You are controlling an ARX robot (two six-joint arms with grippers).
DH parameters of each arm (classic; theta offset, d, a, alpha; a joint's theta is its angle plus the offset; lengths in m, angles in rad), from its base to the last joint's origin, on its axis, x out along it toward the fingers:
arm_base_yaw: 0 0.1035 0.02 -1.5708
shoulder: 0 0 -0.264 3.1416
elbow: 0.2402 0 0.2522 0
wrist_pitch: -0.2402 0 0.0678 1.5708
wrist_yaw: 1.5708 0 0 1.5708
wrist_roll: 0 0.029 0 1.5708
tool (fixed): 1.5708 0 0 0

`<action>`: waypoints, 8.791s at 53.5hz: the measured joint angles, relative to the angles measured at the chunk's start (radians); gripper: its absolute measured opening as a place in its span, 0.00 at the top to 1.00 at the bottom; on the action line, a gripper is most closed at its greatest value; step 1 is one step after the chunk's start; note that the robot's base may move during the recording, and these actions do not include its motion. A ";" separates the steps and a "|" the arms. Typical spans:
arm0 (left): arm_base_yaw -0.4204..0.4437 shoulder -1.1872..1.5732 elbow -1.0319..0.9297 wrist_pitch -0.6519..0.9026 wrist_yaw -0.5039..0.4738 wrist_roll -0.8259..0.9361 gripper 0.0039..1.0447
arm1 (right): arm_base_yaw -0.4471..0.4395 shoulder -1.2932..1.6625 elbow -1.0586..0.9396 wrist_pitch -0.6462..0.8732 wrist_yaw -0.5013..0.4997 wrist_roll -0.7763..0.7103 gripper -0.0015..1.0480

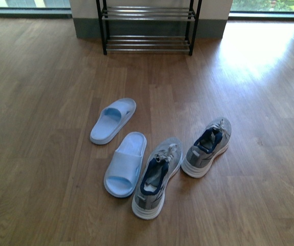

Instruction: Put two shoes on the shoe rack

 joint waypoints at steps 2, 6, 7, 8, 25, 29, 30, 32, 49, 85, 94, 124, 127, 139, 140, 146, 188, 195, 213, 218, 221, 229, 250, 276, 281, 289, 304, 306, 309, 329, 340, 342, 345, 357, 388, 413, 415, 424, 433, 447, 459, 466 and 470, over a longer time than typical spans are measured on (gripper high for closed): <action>-0.036 0.101 0.022 0.054 -0.006 -0.053 0.09 | 0.000 0.000 0.000 0.000 0.000 0.000 0.09; -0.076 0.267 0.068 0.155 -0.010 -0.087 0.09 | 0.000 0.000 0.000 0.000 0.000 0.000 0.09; -0.086 0.326 0.086 0.190 -0.012 -0.092 0.09 | 0.000 0.000 0.000 0.000 0.000 0.000 0.09; -0.098 0.385 0.106 0.222 -0.020 -0.092 0.09 | 0.000 0.000 0.000 0.000 0.000 0.000 0.09; -0.226 1.358 0.479 0.429 -0.090 0.134 0.09 | 0.000 0.000 0.000 0.000 0.000 0.000 0.09; -0.245 1.508 0.581 0.430 -0.093 0.200 0.09 | 0.000 0.000 0.000 0.000 0.000 0.000 0.09; -0.249 1.542 0.607 0.426 -0.086 0.211 0.09 | 0.000 0.000 0.000 0.000 0.000 0.000 0.09; -0.254 1.593 0.647 0.416 -0.082 0.235 0.09 | 0.000 0.000 0.000 0.000 0.000 0.000 0.09; -0.279 2.122 1.141 0.230 0.005 0.294 0.09 | 0.000 0.000 0.000 0.000 0.000 0.000 0.09; -0.336 2.422 1.571 0.096 0.154 0.317 0.09 | 0.000 0.000 0.000 0.000 0.000 0.000 0.09; -0.348 2.507 1.667 0.079 0.167 0.324 0.09 | 0.000 0.000 0.000 0.000 0.000 0.000 0.09; -0.383 2.703 1.927 0.071 0.166 0.318 0.40 | 0.000 0.000 0.000 0.000 0.000 0.000 0.09; -0.382 2.711 1.929 0.069 0.149 0.328 0.50 | 0.000 0.000 0.000 0.000 0.000 0.000 0.09; -0.366 2.720 1.918 0.071 0.103 0.353 0.91 | 0.000 0.000 0.000 0.000 0.000 0.000 0.09; -0.365 2.720 1.914 0.075 0.097 0.353 0.94 | 0.000 0.000 0.000 0.000 0.000 0.000 0.09; -0.356 2.694 1.855 0.109 0.074 0.337 0.99 | 0.000 0.000 0.000 0.000 0.000 0.000 0.09; -0.302 1.492 0.802 0.360 -0.122 0.197 0.99 | 0.000 0.000 0.000 0.000 0.000 0.000 0.09; -0.260 1.274 0.611 0.348 -0.215 0.201 0.99 | 0.000 0.000 0.000 0.000 0.000 0.000 0.09; -0.264 0.648 0.275 0.184 -0.371 0.238 0.99 | 0.000 0.000 0.000 0.000 0.000 0.000 0.09; -0.346 0.308 0.157 -0.001 -0.565 0.266 0.99 | 0.000 0.000 0.000 0.000 0.000 0.000 0.09; -0.397 0.120 0.091 -0.017 -0.660 0.298 0.99 | 0.000 0.000 0.000 0.000 0.000 0.000 0.09; -0.413 -0.016 0.069 -0.015 -0.692 0.322 0.99 | 0.000 0.000 0.000 0.000 0.000 0.000 0.09; -0.414 -0.018 0.068 -0.016 -0.687 0.332 0.99 | 0.000 0.000 0.000 0.000 0.000 0.000 0.09; -0.416 -0.018 0.068 -0.016 -0.687 0.332 0.99 | 0.000 0.000 0.000 0.000 0.000 0.000 0.09; -0.416 -0.018 0.068 -0.016 -0.686 0.332 0.99 | 0.000 0.000 0.000 0.000 0.000 0.000 0.09; -0.416 -0.018 0.068 -0.016 -0.691 0.332 0.99 | 0.000 0.001 0.000 0.000 -0.004 0.000 0.09; -0.416 -0.018 0.068 -0.016 -0.687 0.332 0.99 | 0.043 0.054 0.024 -0.120 0.150 0.004 0.09; -0.416 -0.018 0.068 -0.016 -0.686 0.332 0.99 | 0.040 0.060 0.026 -0.125 0.138 0.003 0.09; -0.416 -0.018 0.068 -0.016 -0.687 0.332 0.99 | -0.008 0.071 0.035 -0.128 0.061 0.018 0.09; -0.416 -0.018 0.068 -0.016 -0.687 0.332 0.99 | -0.175 1.429 0.300 0.719 0.022 -0.003 0.09; -0.416 -0.018 0.068 -0.016 -0.687 0.332 0.99 | -0.176 1.894 0.504 0.693 0.010 0.010 0.09; -0.416 -0.018 0.068 -0.016 -0.687 0.332 0.99 | -0.176 1.964 0.548 0.676 0.009 0.016 0.09; -0.416 -0.018 0.068 -0.016 -0.687 0.332 0.99 | -0.180 2.028 0.589 0.663 0.007 0.023 0.09; -0.416 -0.018 0.068 -0.016 -0.687 0.332 0.99 | -0.222 2.255 0.745 0.566 -0.014 0.106 0.09; -0.416 -0.018 0.068 -0.016 -0.687 0.332 0.99 | -0.296 2.536 0.963 0.537 0.032 0.146 0.09; -0.416 -0.018 0.068 -0.016 -0.687 0.332 0.99 | -0.323 2.734 1.195 0.541 0.038 0.260 0.21; -0.416 -0.018 0.068 -0.016 -0.687 0.332 0.99 | -0.321 2.747 1.209 0.538 0.039 0.259 0.28; -0.416 -0.018 0.068 -0.016 -0.687 0.332 0.99 | -0.314 2.777 1.236 0.527 0.055 0.258 0.56; -0.416 -0.018 0.068 -0.016 -0.687 0.332 0.99 | -0.315 2.778 1.240 0.522 0.070 0.245 0.86; -0.416 -0.018 0.068 -0.016 -0.687 0.332 0.99 | -0.335 2.742 1.189 0.559 0.104 0.169 0.99; -0.416 -0.018 0.068 -0.016 -0.687 0.332 0.99 | -0.340 2.500 0.982 0.657 0.092 -0.027 0.99; -0.416 -0.018 0.068 -0.016 -0.687 0.332 0.99 | -0.346 2.264 0.829 0.687 0.046 -0.134 0.99; -0.416 -0.018 0.068 -0.016 -0.687 0.332 0.99 | -0.347 2.119 0.746 0.703 0.038 -0.194 0.99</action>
